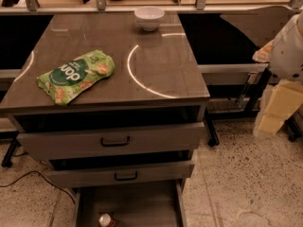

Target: Pick coke can from bottom drawer and place on counter

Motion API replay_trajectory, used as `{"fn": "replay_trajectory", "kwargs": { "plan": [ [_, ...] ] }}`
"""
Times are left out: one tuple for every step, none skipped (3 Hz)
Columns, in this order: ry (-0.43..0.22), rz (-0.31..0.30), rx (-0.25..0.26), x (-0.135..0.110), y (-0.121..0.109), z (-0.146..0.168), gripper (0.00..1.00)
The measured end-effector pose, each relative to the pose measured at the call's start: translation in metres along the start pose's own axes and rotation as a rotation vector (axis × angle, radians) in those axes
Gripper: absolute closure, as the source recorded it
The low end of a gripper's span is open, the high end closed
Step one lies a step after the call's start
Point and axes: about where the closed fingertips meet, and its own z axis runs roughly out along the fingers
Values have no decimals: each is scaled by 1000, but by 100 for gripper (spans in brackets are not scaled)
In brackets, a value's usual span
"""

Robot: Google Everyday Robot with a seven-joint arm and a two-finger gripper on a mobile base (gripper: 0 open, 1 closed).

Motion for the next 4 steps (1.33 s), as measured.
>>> {"fn": "replay_trajectory", "kwargs": {
  "plan": [
    [-37, 4, -76, 3, 42, 61, 0],
    [-95, 6, -132, -4, 73, 110, 0],
    [-200, 6, -227, -42, 125, 183, 0],
    [-200, 5, -227, -42, 125, 183, 0]
  ]
}}
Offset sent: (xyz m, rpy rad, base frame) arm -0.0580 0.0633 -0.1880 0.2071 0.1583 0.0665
